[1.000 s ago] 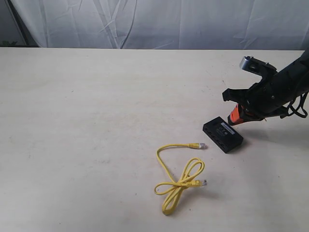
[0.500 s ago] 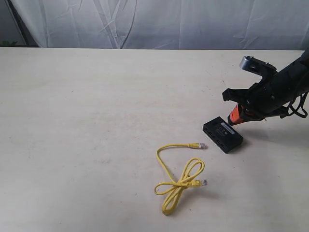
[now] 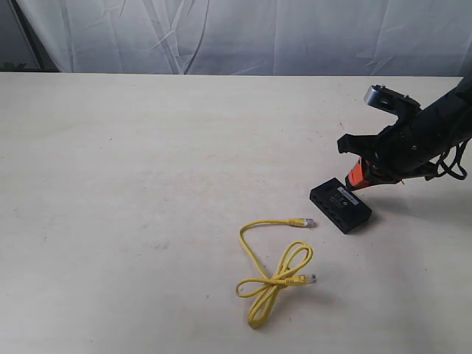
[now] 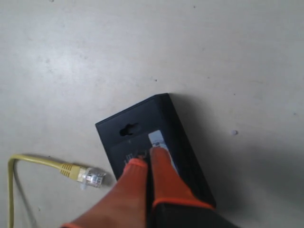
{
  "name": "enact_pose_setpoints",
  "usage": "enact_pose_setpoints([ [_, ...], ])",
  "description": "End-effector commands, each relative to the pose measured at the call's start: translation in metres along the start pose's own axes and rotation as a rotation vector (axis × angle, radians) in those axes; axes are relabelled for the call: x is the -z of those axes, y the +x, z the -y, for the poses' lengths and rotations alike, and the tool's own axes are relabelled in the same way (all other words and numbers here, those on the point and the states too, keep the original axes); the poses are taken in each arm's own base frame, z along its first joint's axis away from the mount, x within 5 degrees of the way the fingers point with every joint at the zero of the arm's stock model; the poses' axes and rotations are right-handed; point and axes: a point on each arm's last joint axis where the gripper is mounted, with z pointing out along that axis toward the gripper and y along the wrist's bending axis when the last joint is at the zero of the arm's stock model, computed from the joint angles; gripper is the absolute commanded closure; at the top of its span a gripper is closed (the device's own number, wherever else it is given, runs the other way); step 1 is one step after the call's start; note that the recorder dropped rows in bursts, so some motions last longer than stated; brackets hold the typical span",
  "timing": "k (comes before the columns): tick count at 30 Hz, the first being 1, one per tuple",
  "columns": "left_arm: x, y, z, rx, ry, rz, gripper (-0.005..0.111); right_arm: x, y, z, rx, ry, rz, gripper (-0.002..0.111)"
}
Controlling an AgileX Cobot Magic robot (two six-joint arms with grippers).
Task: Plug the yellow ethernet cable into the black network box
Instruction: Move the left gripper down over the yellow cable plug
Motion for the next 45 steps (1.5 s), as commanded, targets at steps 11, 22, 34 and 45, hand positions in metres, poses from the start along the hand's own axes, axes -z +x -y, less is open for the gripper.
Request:
enact_pose_setpoints([
  [11, -0.043, -0.015, 0.028, -0.148, 0.175, -0.182, 0.107, 0.0, 0.0, 0.0, -0.002, 0.001, 0.005, 0.109],
  [22, -0.076, -0.013, 0.08, -0.387, 0.299, -0.217, 0.107, 0.0, 0.002, -0.001, -0.002, -0.014, -0.017, 0.109],
  [34, -0.143, -0.024, 0.15, -0.591, 0.426, -0.257, 0.107, 0.003, 0.006, -0.001, -0.01, -0.047, -0.057, 0.109],
  [45, -0.186, -0.043, 0.186, -0.854, 0.585, -0.327, 0.107, 0.06, 0.003, 0.014, -0.111, -0.045, 0.084, 0.109],
])
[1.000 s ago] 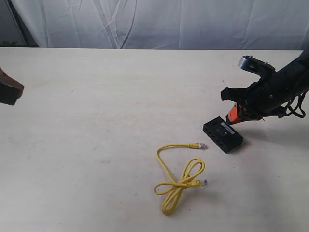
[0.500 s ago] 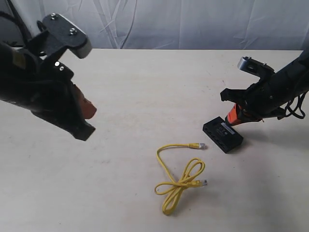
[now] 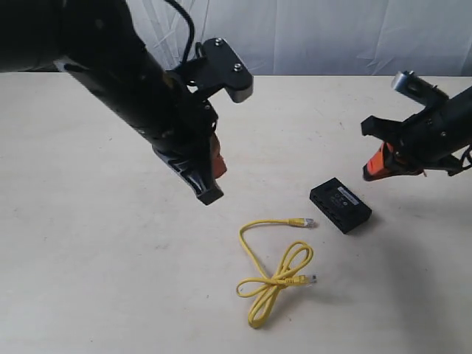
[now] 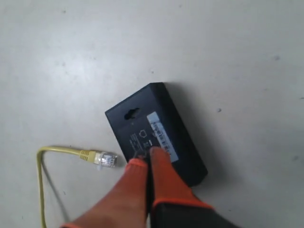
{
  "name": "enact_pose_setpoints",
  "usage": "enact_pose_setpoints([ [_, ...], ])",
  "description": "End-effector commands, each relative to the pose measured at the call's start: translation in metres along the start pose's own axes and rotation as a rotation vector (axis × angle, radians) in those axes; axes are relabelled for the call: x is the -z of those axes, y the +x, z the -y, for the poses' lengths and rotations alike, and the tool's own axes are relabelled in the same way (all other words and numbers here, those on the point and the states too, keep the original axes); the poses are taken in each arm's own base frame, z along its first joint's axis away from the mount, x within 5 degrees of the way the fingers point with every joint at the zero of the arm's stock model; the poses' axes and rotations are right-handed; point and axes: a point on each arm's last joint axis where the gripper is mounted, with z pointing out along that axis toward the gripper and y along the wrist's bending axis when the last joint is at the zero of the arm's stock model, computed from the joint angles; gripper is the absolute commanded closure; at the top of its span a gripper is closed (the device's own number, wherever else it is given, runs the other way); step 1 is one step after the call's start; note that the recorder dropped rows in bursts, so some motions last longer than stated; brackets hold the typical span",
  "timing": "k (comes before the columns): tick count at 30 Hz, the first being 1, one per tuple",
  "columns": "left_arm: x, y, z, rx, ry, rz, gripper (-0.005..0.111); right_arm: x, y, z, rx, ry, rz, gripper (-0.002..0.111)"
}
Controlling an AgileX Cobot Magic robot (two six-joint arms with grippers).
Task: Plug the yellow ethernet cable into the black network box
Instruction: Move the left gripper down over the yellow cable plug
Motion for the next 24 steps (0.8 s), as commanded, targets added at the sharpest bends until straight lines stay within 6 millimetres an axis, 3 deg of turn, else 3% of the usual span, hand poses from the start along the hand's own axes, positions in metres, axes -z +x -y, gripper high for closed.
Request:
enact_pose_setpoints([
  [1, -0.02, -0.012, -0.007, -0.111, 0.054, -0.042, 0.107, 0.026, 0.0, 0.003, -0.019, 0.003, 0.064, 0.109],
  [7, -0.058, -0.016, -0.014, -0.215, 0.133, -0.076, 0.107, 0.029, 0.0, 0.004, -0.018, 0.012, 0.074, 0.109],
  [15, -0.098, -0.033, -0.018, -0.247, 0.221, 0.016, 0.107, 0.028, 0.0, 0.006, -0.012, 0.032, 0.085, 0.109],
  [24, -0.141, -0.039, -0.005, -0.381, 0.22, 0.028, 0.107, 0.028, -0.002, 0.007, -0.011, 0.044, 0.099, 0.109],
])
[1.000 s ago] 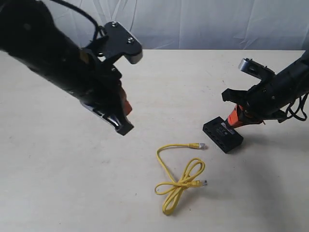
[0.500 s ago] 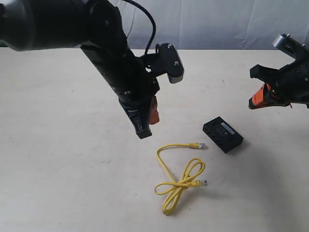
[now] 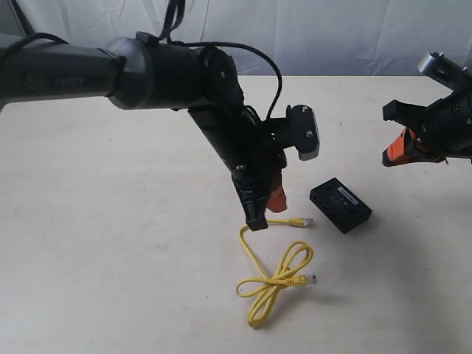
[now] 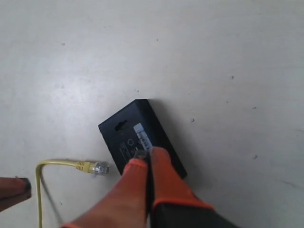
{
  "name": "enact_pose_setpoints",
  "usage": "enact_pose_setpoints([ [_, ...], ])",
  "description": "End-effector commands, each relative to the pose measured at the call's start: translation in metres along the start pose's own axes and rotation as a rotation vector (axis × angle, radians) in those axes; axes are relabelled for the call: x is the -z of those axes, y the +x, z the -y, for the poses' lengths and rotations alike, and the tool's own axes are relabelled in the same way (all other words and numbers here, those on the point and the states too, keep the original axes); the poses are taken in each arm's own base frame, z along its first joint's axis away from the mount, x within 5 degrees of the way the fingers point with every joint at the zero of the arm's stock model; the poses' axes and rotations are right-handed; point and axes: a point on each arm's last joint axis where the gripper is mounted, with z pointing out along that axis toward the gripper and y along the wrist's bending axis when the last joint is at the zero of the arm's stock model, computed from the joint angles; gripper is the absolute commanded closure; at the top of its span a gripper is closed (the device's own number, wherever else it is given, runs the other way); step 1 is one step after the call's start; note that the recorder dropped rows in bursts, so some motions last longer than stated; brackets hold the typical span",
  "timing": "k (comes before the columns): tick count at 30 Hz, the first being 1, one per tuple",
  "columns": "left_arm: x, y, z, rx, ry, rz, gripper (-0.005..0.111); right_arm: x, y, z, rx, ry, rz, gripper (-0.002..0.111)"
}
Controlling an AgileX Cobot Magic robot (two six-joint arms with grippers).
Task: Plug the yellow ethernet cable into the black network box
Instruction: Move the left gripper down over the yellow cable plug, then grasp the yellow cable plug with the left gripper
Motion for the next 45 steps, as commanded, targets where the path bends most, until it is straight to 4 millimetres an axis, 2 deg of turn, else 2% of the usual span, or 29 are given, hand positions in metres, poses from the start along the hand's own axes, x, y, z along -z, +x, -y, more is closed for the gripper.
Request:
enact_pose_setpoints([
  [1, -0.019, -0.004, 0.001, -0.056, -0.014, 0.01, 0.107, 0.002, 0.0, 0.002, 0.001, 0.012, 0.01, 0.109],
  [5, -0.027, -0.003, 0.0, -0.076, 0.013, -0.008, 0.107, 0.002, 0.0, 0.002, 0.001, 0.012, 0.01, 0.109],
  [11, -0.018, -0.009, -0.007, -0.101, 0.077, -0.114, 0.107, 0.002, 0.0, 0.002, 0.001, 0.017, 0.018, 0.109],
  [16, -0.03, -0.005, -0.01, -0.097, 0.14, -0.153, 0.107, 0.002, 0.0, 0.002, 0.001, 0.017, 0.018, 0.109],
  [24, -0.036, -0.012, -0.02, -0.088, 0.03, -0.082, 0.107, 0.002, -0.001, 0.002, 0.0, 0.018, 0.022, 0.109],
  [27, -0.036, -0.011, -0.02, -0.087, 0.036, -0.085, 0.101, 0.002, -0.001, 0.003, 0.0, 0.022, 0.029, 0.109],
  [33, -0.036, -0.012, -0.02, -0.096, 0.031, -0.083, 0.08, 0.002, -0.002, 0.003, -0.005, 0.021, 0.037, 0.109],
  [36, -0.036, -0.012, -0.02, -0.098, 0.029, -0.082, 0.072, 0.002, -0.002, 0.003, -0.005, 0.021, 0.037, 0.109],
  [39, -0.036, -0.012, -0.021, -0.098, 0.024, -0.08, 0.072, 0.002, -0.002, 0.003, -0.005, 0.022, 0.039, 0.109],
  [45, -0.052, -0.002, -0.02, -0.084, 0.068, -0.111, 0.072, 0.002, -0.002, 0.003, -0.005, 0.022, 0.039, 0.109],
])
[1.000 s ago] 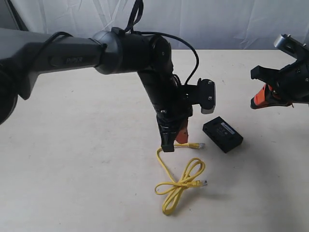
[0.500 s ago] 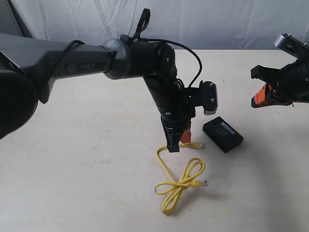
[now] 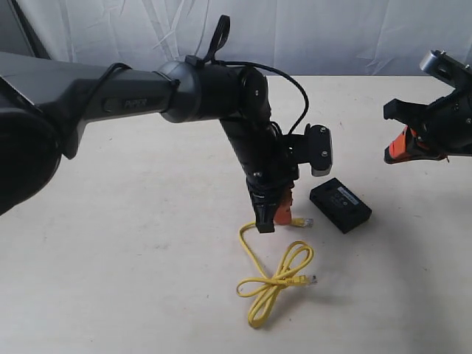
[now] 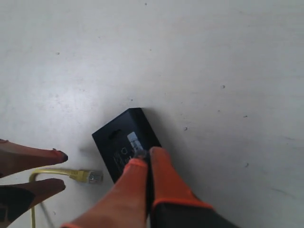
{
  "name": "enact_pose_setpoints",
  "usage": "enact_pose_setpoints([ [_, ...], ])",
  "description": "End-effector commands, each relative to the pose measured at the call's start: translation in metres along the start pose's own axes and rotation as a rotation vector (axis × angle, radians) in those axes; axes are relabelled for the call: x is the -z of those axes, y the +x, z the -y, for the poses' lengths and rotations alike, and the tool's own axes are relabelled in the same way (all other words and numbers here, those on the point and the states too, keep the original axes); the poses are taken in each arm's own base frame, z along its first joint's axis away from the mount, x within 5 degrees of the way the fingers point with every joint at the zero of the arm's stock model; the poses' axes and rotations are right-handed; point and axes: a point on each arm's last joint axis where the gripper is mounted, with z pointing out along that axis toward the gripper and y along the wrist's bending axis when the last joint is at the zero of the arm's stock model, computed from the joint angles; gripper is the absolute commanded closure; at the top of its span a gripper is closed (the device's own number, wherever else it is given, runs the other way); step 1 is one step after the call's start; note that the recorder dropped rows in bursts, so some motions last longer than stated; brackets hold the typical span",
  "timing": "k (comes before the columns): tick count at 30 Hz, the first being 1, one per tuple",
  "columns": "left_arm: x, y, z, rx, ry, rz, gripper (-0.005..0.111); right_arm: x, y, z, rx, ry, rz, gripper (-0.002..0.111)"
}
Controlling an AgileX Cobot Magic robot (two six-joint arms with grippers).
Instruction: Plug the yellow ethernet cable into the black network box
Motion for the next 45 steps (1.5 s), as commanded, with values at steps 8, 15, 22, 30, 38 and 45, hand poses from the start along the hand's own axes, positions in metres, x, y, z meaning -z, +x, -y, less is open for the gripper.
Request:
enact_pose_setpoints([
  [8, -0.015, 0.008, 0.003, -0.008, 0.052, -0.05, 0.083, 0.002, 0.0, 0.001, -0.009, 0.003, 0.015, 0.109],
  [15, -0.01, 0.009, 0.001, 0.019, 0.022, -0.08, 0.107, 0.002, 0.0, 0.001, -0.009, 0.003, 0.015, 0.109],
  [22, 0.009, 0.011, -0.007, 0.142, -0.106, -0.153, 0.107, -0.006, 0.0, 0.005, -0.027, 0.001, -0.006, 0.109],
  [30, 0.009, 0.0, -0.002, 0.193, -0.124, -0.116, 0.107, -0.024, 0.001, 0.013, -0.098, -0.031, -0.04, 0.109],
  [38, 0.002, -0.017, 0.007, 0.249, -0.16, -0.063, 0.107, -0.032, 0.001, 0.016, -0.128, -0.037, -0.045, 0.109],
  [45, -0.008, -0.014, 0.011, 0.29, -0.251, -0.098, 0.107, -0.045, 0.002, 0.023, -0.173, -0.044, -0.061, 0.109],
])
